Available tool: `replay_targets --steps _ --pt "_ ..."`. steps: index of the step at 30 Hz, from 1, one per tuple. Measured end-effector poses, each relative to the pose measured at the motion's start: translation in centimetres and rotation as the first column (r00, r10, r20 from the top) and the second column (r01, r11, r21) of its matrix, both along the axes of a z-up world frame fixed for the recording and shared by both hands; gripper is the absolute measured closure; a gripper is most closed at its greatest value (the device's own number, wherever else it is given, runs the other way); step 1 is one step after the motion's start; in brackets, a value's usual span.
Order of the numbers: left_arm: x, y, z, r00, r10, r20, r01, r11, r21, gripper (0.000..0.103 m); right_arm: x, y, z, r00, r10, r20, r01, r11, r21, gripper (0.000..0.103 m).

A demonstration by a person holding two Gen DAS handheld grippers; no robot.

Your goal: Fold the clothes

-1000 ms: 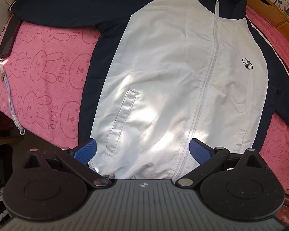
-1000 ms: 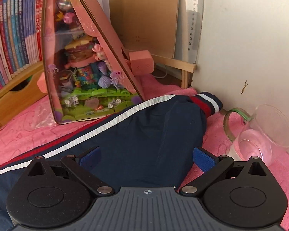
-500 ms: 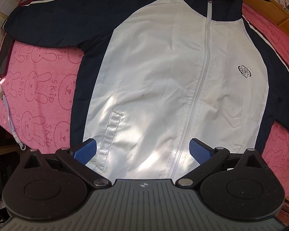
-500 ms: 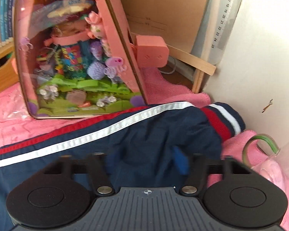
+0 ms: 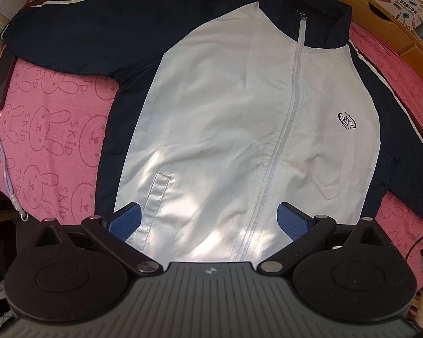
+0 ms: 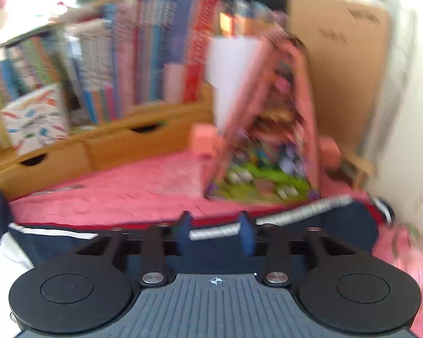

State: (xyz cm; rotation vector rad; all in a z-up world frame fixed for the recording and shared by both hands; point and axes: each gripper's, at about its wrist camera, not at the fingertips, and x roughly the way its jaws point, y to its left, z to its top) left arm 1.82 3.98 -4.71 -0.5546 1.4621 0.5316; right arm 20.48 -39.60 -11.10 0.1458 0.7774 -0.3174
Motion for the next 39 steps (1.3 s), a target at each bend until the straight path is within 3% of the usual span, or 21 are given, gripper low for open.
replay_targets --steps 4,7,9,10,11,12,13,14,15,17,19,20,22,23,25,28,29,30,33,35,39 --pt "-1.3 0.3 -0.6 0.998 0.047 -0.032 -0.048 0.999 -0.008 0.000 0.4 -5.5 -2.7 0.974 -0.227 -0.011 0.226 0.972 -0.071 0.031" --pt "-1.7 0.3 -0.7 0.997 0.072 -0.032 -0.073 0.997 -0.034 0.000 1.5 -9.4 -4.6 0.936 -0.346 -0.063 0.345 0.938 -0.025 0.018" --pt "-1.6 0.2 -0.7 0.997 0.072 -0.037 -0.073 0.997 -0.029 0.000 2.1 -11.2 -5.8 0.915 -0.393 -0.096 0.396 0.918 0.014 0.003" --pt "-1.5 0.1 -0.7 0.997 0.068 -0.041 -0.069 0.997 -0.020 0.000 2.4 -12.0 -6.3 0.903 -0.415 -0.112 0.421 0.906 0.034 0.004" --pt "-1.4 0.0 -0.7 0.997 0.065 -0.042 -0.066 0.998 -0.013 0.000 2.4 -12.4 -6.5 0.901 -0.421 -0.108 0.427 0.903 0.047 0.014" --pt "-1.2 0.0 -0.7 0.997 0.062 -0.044 -0.062 0.998 -0.006 0.000 2.4 -12.3 -6.2 0.906 -0.415 -0.089 0.419 0.907 0.039 0.060" --pt "-1.1 -0.1 -0.7 0.997 0.061 -0.040 -0.061 0.998 -0.007 0.000 2.2 -11.9 -5.4 0.912 -0.402 -0.075 0.406 0.912 0.050 0.071" --pt "-0.9 -0.2 -0.7 0.998 0.060 -0.036 -0.060 0.998 -0.007 0.000 2.0 -11.5 -4.5 0.919 -0.389 -0.062 0.393 0.917 0.066 0.091" --pt "-0.8 -0.3 -0.6 0.998 0.059 -0.027 -0.059 0.998 -0.009 0.000 1.7 -11.2 -3.6 0.925 -0.376 -0.049 0.379 0.922 0.081 0.098" --pt "-0.4 -0.4 -0.5 0.998 0.057 -0.017 -0.058 0.998 -0.009 0.000 0.7 -8.1 -0.7 0.969 -0.242 0.047 0.240 0.970 0.048 0.099" --pt "0.1 -0.4 -0.3 0.998 0.058 -0.001 -0.058 0.998 0.000 0.000 -0.6 -3.5 2.1 0.989 -0.020 0.144 0.022 1.000 -0.007 0.099" --pt "0.4 -0.4 -0.2 0.998 0.060 0.007 -0.060 0.998 0.004 0.000 -1.2 -0.8 3.3 0.978 0.107 0.178 -0.102 0.994 -0.032 0.099" --pt "0.8 -0.2 0.0 0.997 0.068 0.025 -0.068 0.998 0.005 0.000 -2.8 5.0 4.9 0.908 0.361 0.212 -0.353 0.933 -0.076 0.099" --pt "1.0 -0.1 0.1 0.997 0.073 0.034 -0.073 0.997 0.005 0.000 -3.7 8.2 5.2 0.850 0.485 0.207 -0.477 0.874 -0.089 0.099" --pt "1.2 0.0 0.2 0.996 0.078 0.042 -0.079 0.997 0.006 0.000 -5.6 14.9 5.1 0.678 0.716 0.168 -0.706 0.697 -0.123 0.096" --pt "1.0 0.2 0.0 0.996 0.084 0.029 -0.084 0.996 0.015 0.000 -8.8 23.4 2.4 0.462 0.887 -0.008 -0.876 0.455 -0.156 0.081" --pt "0.9 0.3 -0.1 0.996 0.085 0.025 -0.086 0.996 0.017 0.000 -10.0 24.9 0.9 0.424 0.903 -0.070 -0.897 0.408 -0.170 0.068" --pt "0.7 0.2 -0.1 0.996 0.085 0.025 -0.085 0.996 0.019 0.000 -10.9 25.8 -0.1 0.401 0.909 -0.112 -0.906 0.376 -0.195 0.060" --pt "-0.2 0.3 -0.5 0.996 0.093 0.016 -0.093 0.995 0.025 0.000 -12.8 27.3 -1.2 0.342 0.926 -0.159 -0.929 0.308 -0.206 0.055" --pt "-0.9 0.4 -1.0 0.994 0.107 0.003 -0.108 0.994 0.017 0.000 -12.7 27.1 -0.8 0.324 0.935 -0.143 -0.943 0.307 -0.132 0.055" --pt "-2.2 1.0 -1.8 0.989 0.148 -0.013 -0.149 0.989 -0.003 0.000 -10.7 25.8 -0.5 0.359 0.917 -0.173 -0.933 0.355 -0.058 0.055"
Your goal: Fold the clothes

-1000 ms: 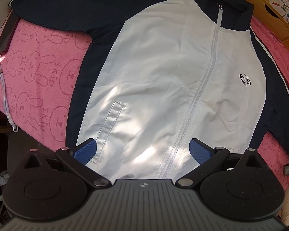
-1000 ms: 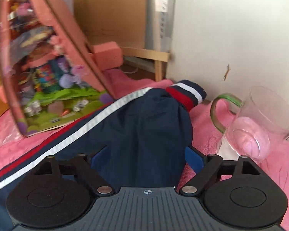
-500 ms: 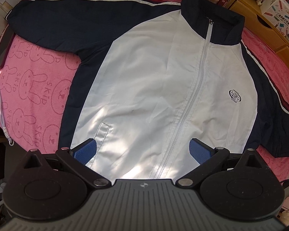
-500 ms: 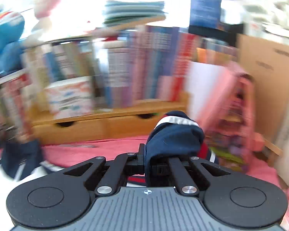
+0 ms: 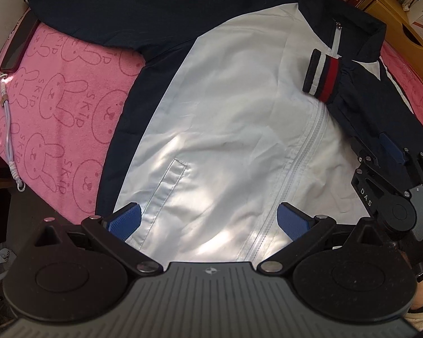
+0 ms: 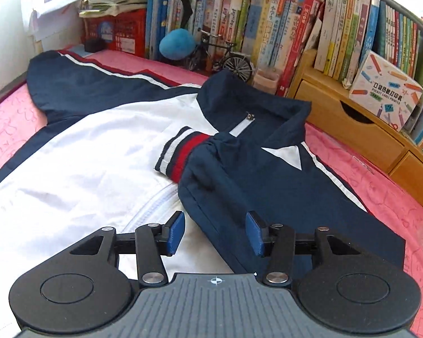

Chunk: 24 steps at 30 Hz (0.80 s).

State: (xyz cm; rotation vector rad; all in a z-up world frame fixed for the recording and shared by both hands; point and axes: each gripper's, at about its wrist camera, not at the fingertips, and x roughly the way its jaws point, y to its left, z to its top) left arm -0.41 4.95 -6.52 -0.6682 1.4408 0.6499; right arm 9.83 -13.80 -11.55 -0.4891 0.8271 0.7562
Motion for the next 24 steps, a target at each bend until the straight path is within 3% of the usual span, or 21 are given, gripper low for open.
replay_targets --steps 6,21,24 --pt "-0.6 0.3 -0.6 1.000 0.008 -0.015 -0.008 1.000 -0.005 0.000 1.9 -0.4 1.0 0.990 -0.091 -0.109 0.092 0.996 0.001 0.052" --pt "-0.2 0.1 -0.9 0.999 -0.042 -0.017 0.042 0.999 0.010 0.000 2.4 0.2 1.4 0.985 -0.106 -0.133 0.104 0.994 -0.023 0.047" --pt "0.0 0.0 -1.0 0.996 -0.072 -0.050 0.074 0.996 0.049 0.000 2.5 0.2 1.1 0.986 -0.107 -0.127 0.105 0.994 -0.023 0.043"
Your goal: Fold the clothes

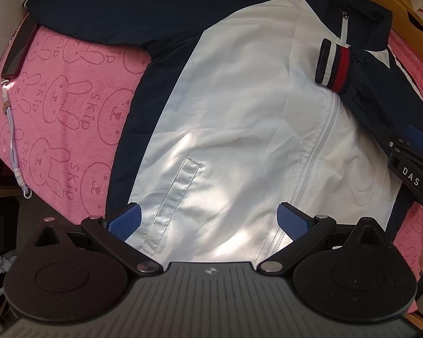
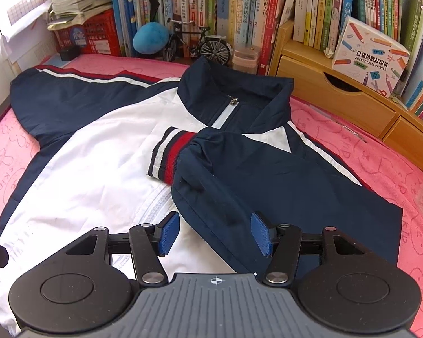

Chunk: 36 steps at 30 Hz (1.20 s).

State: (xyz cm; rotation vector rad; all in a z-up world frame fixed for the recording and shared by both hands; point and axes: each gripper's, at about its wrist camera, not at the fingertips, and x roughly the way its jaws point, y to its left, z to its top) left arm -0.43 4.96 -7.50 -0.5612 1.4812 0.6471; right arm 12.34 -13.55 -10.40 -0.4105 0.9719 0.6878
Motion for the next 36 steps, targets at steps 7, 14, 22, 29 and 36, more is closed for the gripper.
replay_targets --steps 7,14,22,29,36 --pt "1.3 -0.8 0.2 0.988 -0.131 -0.087 0.143 0.978 0.151 0.000 2.2 1.3 -3.8 0.994 0.061 0.091 -0.054 0.996 -0.072 0.020" --pt "1.6 -0.2 0.2 0.989 -0.125 -0.079 0.135 0.979 0.151 0.000 5.1 2.2 -6.0 1.000 0.019 -0.018 -0.019 1.000 -0.011 0.083" --pt "1.3 0.8 -0.5 0.993 -0.097 -0.068 0.105 0.986 0.128 0.000 4.2 5.5 -2.4 0.995 0.102 0.003 -0.100 0.977 0.190 0.095" --pt "0.9 3.1 -0.7 0.999 0.005 0.044 -0.006 0.999 0.034 0.000 2.4 9.5 -2.6 0.967 0.249 -0.057 -0.231 0.946 0.227 0.068" --pt "3.3 5.1 -1.4 0.936 0.154 0.318 -0.115 0.984 -0.136 0.000 0.1 4.0 -2.6 0.990 0.140 -0.028 -0.133 0.974 0.181 0.037"
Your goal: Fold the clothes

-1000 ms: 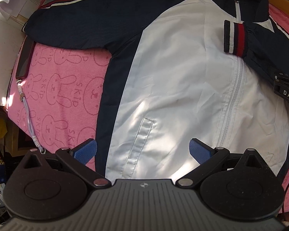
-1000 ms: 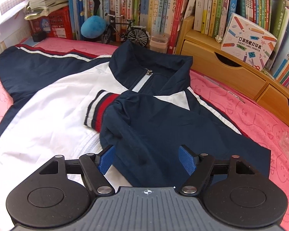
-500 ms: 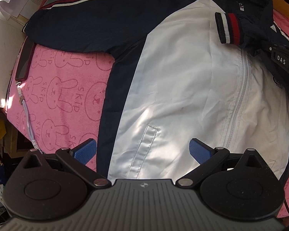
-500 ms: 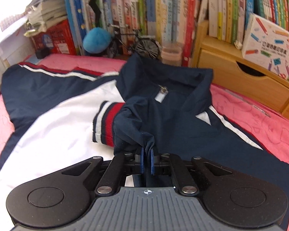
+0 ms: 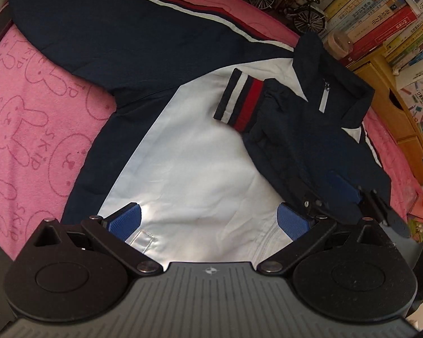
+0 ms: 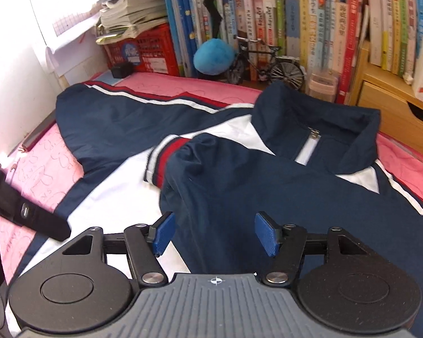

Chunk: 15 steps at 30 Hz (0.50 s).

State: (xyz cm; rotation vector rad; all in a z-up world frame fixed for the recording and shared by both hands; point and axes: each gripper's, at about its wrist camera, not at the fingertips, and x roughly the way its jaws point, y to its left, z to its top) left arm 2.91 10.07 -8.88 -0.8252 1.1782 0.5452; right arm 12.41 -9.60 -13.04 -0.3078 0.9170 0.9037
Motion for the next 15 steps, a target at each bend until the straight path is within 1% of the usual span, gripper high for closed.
replay_targets --steps 2,3,5,6,8,9,10,11,12,13,14,15 --pt "1.7 0.3 -0.6 0.997 0.006 0.072 -0.006 1.000 -0.012 0.000 -0.2 -2.1 -0.3 0.998 -0.054 0.013 0.055 0.998 -0.034 0.037" --pt "2.5 0.5 -1.1 0.993 0.029 0.117 -0.027 0.999 -0.022 0.000 -0.3 -3.2 -0.4 0.996 -0.082 0.021 0.083 0.995 -0.051 0.037" --pt "3.8 1.3 -2.8 0.983 0.059 0.175 -0.048 0.997 -0.066 0.000 0.0 -5.3 -0.4 0.989 -0.143 0.027 0.145 0.987 -0.074 0.037" --pt "4.4 1.7 -3.6 0.976 0.074 0.203 -0.057 0.995 -0.088 0.004 0.2 -6.4 -0.4 0.984 -0.177 0.030 0.179 0.981 -0.080 0.037" --pt "5.7 2.2 -5.2 0.977 0.074 0.202 -0.056 0.994 -0.091 0.010 0.8 -8.3 -0.3 0.970 -0.239 0.034 0.241 0.967 -0.086 0.037" --pt "6.2 2.4 -5.9 0.977 0.072 0.202 -0.056 0.995 -0.086 0.021 1.0 -9.2 -0.3 0.963 -0.269 0.035 0.271 0.958 -0.089 0.037" --pt "6.7 2.6 -6.6 0.977 0.071 0.202 -0.055 0.995 -0.082 0.036 1.3 -10.0 -0.3 0.954 -0.296 0.037 0.298 0.950 -0.095 0.037" --pt "6.8 2.8 -7.2 0.975 0.061 0.212 -0.043 0.995 -0.088 0.069 1.6 -10.5 -0.5 0.948 -0.316 0.040 0.318 0.942 -0.105 0.037" --pt "7.0 3.0 -7.9 0.974 0.051 0.222 -0.031 0.995 -0.094 0.079 1.8 -11.0 -0.6 0.942 -0.334 0.042 0.337 0.935 -0.115 0.037" --pt "7.0 3.2 -8.1 0.971 0.050 0.232 -0.026 0.994 -0.102 0.081 1.9 -11.3 -0.8 0.938 -0.343 0.047 0.346 0.930 -0.127 0.037" --pt "6.9 3.2 -8.0 0.968 0.039 0.249 -0.017 0.996 -0.090 0.083 2.0 -11.6 -1.0 0.935 -0.350 0.053 0.354 0.925 -0.139 0.037" --pt "6.7 2.9 -7.3 0.963 0.012 0.269 0.002 0.999 -0.051 0.084 2.1 -11.6 -1.3 0.934 -0.352 0.057 0.356 0.922 -0.150 0.037"
